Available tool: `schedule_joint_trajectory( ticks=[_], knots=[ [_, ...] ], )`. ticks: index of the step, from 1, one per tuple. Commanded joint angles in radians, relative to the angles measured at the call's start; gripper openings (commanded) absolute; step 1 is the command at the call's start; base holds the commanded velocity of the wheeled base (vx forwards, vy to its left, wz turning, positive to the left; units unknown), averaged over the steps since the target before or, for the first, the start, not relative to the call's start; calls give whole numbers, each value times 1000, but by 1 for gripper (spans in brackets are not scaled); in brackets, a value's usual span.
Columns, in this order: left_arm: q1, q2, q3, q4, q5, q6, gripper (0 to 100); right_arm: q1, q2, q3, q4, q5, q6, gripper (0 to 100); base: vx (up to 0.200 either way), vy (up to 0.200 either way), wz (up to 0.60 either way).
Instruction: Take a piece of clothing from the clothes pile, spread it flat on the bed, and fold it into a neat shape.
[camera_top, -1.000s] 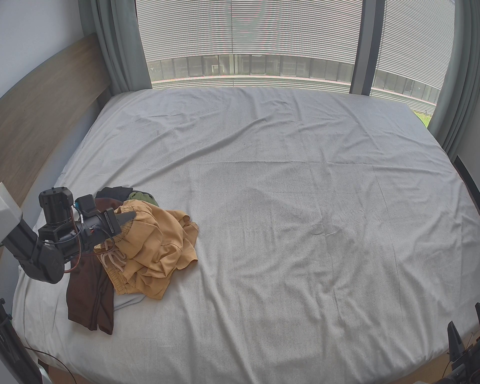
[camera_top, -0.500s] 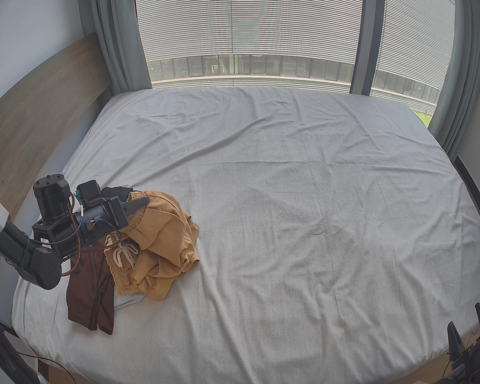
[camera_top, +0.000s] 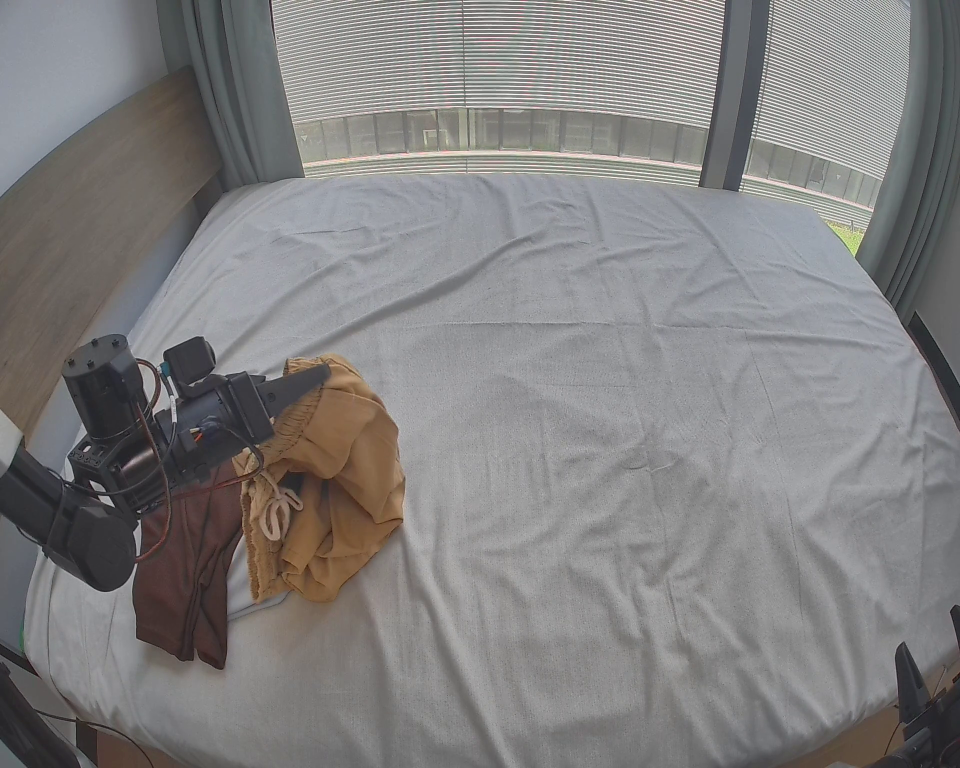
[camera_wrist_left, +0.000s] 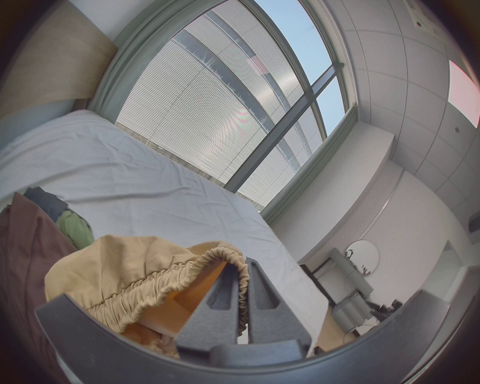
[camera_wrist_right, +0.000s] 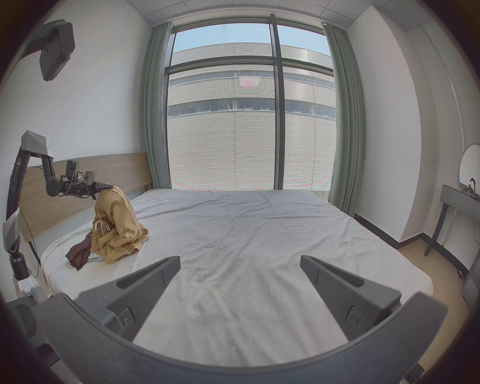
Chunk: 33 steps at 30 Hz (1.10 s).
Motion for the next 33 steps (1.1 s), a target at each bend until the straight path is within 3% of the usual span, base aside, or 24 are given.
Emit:
schedule_joint_trajectory(
  ticks=[1, 7, 33],
  knots=[
    [-60, -6, -50, -46, 18, -102, 0, 0, -16, 18, 0, 0, -1, 100, 0, 0, 0],
    [-117, -19, -87, -76, 41, -204, 0, 0, -16, 18, 0, 0, -1, 100, 0, 0, 0],
    [-328, -39, -245, -85, 42, -239, 0, 0, -16, 18, 0, 0, -1, 100, 0, 0, 0]
  ],
)
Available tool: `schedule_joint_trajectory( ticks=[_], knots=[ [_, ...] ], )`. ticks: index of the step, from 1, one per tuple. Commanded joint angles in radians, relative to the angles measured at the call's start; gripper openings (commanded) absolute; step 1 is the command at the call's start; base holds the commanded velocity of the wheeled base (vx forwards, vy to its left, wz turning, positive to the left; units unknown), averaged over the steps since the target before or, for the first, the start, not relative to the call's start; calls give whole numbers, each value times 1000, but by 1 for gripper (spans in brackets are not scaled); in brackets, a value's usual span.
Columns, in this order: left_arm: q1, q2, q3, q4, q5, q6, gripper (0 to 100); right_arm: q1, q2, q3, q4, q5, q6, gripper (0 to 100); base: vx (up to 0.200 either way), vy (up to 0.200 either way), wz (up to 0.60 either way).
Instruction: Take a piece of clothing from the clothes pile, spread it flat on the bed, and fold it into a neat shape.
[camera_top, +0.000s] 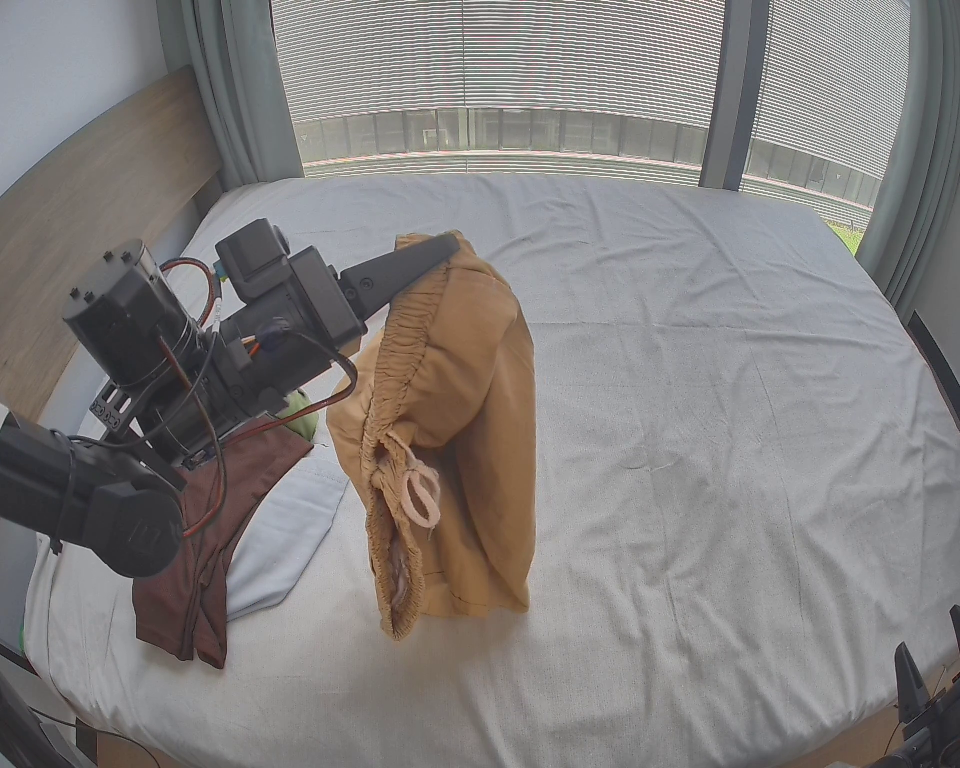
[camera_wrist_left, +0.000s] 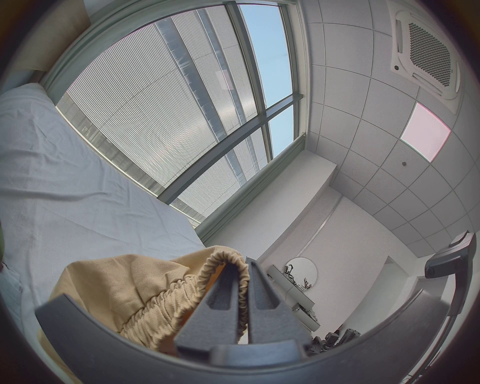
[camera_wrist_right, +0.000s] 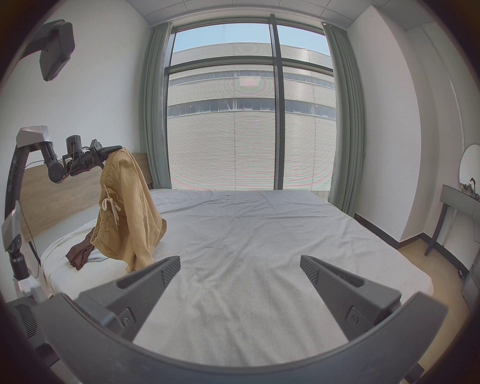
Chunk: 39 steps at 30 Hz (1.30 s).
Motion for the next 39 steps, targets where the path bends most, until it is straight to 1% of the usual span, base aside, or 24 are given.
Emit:
schedule_joint_trajectory(
  ticks=[1, 4, 6, 10, 14, 18, 29, 39],
  knots=[
    [-30, -1, -36, -1, 0, -15, 0, 0, -16, 18, 0, 0, 0, 100, 0, 0, 0],
    [-51, -2, -76, 0, 3, -53, 0, 0, -16, 18, 0, 0, 0, 100, 0, 0, 0],
    [-70, -2, -104, 0, 18, -76, 0, 0, -16, 18, 0, 0, 0, 100, 0, 0, 0],
    [-91, -1, -124, 0, 30, -84, 0, 0, -16, 18, 0, 0, 0, 100, 0, 0, 0],
    [-96, 8, -118, 0, 37, -95, 0, 0, -16, 18, 0, 0, 0, 100, 0, 0, 0],
    [-90, 45, -108, -3, 52, -95, 0, 0, -16, 18, 0, 0, 0, 100, 0, 0, 0],
    [-90, 67, -111, -17, 55, -90, 0, 0, -16, 18, 0, 0, -2, 100, 0, 0, 0],
    [-122, 70, -145, -12, 55, -89, 0, 0, -16, 18, 0, 0, -2, 100, 0, 0, 0]
  ],
)
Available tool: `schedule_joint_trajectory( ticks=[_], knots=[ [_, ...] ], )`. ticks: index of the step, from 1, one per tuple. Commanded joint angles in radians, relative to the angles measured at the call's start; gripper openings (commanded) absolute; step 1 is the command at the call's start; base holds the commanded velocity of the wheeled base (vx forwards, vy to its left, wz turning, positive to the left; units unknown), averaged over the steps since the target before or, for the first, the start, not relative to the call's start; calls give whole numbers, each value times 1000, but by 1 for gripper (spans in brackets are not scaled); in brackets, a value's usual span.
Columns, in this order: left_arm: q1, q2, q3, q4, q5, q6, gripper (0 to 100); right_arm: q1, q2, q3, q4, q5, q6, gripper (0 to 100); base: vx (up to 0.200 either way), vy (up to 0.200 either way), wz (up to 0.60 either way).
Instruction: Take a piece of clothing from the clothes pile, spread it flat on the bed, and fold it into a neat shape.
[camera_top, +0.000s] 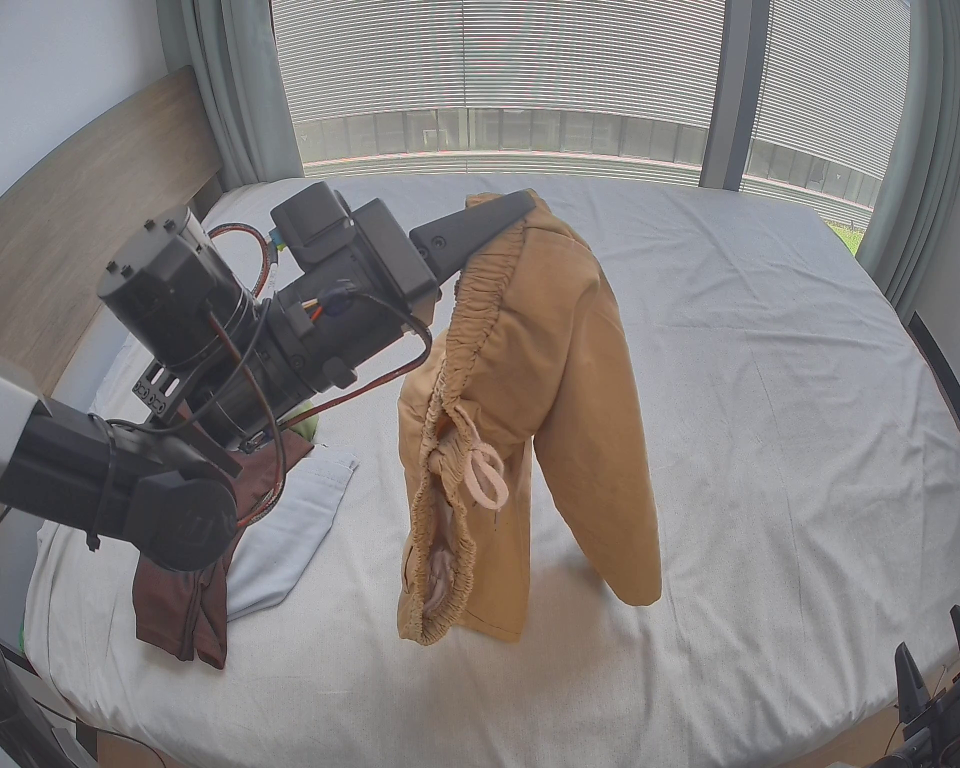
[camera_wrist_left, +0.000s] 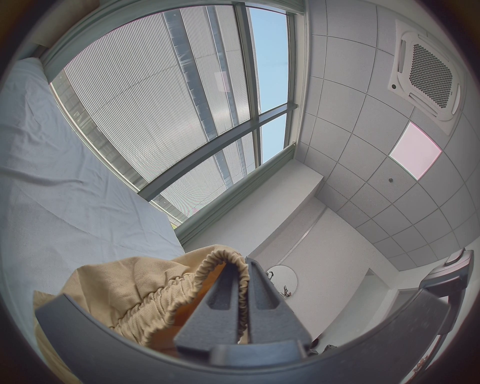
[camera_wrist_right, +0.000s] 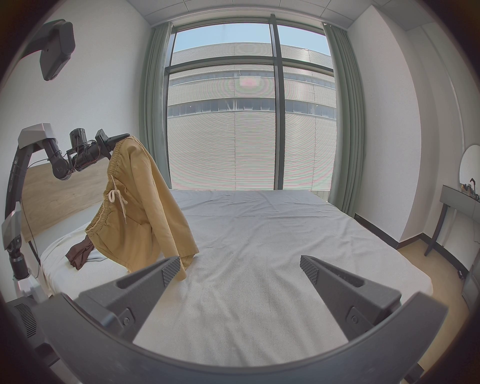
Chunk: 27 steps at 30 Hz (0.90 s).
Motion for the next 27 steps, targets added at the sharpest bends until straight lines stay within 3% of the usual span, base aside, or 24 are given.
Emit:
schedule_joint_trajectory(
  ticks=[1, 27],
  knots=[
    [-9, 5, -9, 2, 1, 1, 0, 0, -16, 18, 0, 1, -1, 100, 0, 0, 0],
    [-15, 48, -95, 26, 31, 1, 0, -1, -16, 18, 0, 1, -2, 100, 0, 0, 0]
  ],
)
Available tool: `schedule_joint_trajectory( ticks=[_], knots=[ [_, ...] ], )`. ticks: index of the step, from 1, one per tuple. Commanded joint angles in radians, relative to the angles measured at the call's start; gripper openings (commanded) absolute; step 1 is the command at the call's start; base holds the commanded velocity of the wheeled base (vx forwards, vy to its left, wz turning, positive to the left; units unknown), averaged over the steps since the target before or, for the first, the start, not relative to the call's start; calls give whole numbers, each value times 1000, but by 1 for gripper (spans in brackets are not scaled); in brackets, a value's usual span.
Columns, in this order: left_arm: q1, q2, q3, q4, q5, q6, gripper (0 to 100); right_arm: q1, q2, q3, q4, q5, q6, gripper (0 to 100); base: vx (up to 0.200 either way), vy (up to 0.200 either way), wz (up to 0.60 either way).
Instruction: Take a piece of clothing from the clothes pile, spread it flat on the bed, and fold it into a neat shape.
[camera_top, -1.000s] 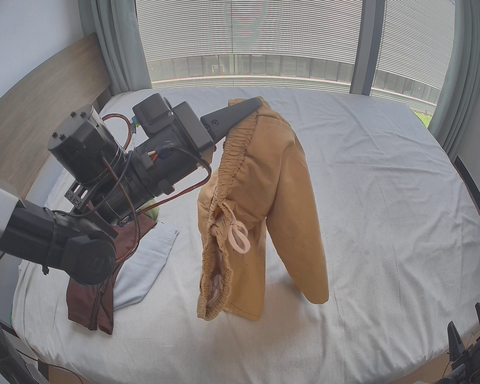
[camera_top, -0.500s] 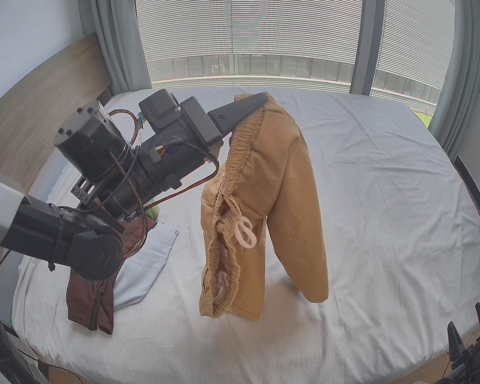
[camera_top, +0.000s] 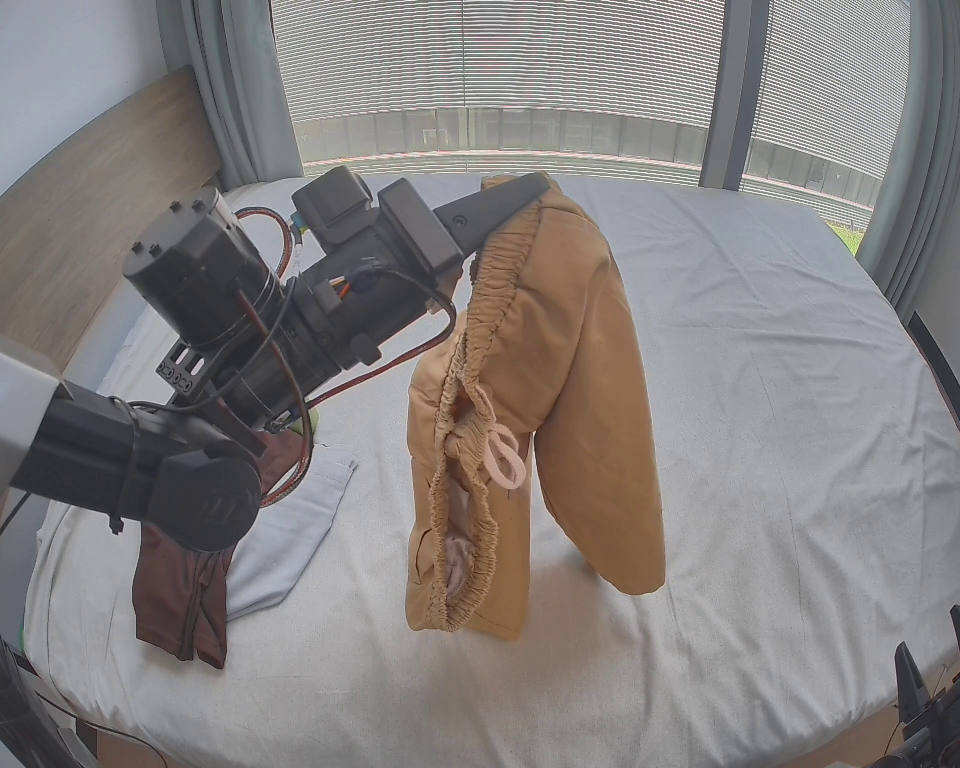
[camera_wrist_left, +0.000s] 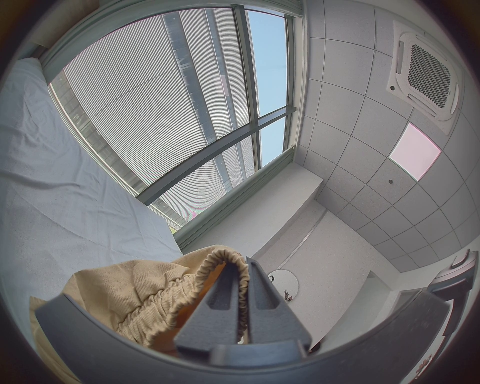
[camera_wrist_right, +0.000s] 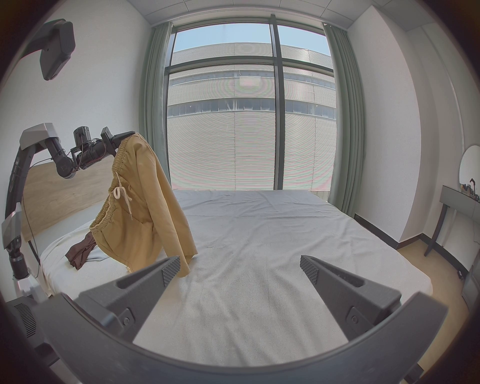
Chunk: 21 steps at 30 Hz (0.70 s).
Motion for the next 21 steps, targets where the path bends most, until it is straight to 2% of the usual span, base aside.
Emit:
schedule_joint_trajectory(
  ticks=[1, 21],
  knots=[
    [-2, 2, -1, 1, 0, -1, 0, 0, -16, 18, 0, 0, -1, 100, 0, 0, 0],
    [-2, 31, 16, -33, 3, -1, 0, 0, -16, 18, 0, 0, -1, 100, 0, 0, 0]
  ],
)
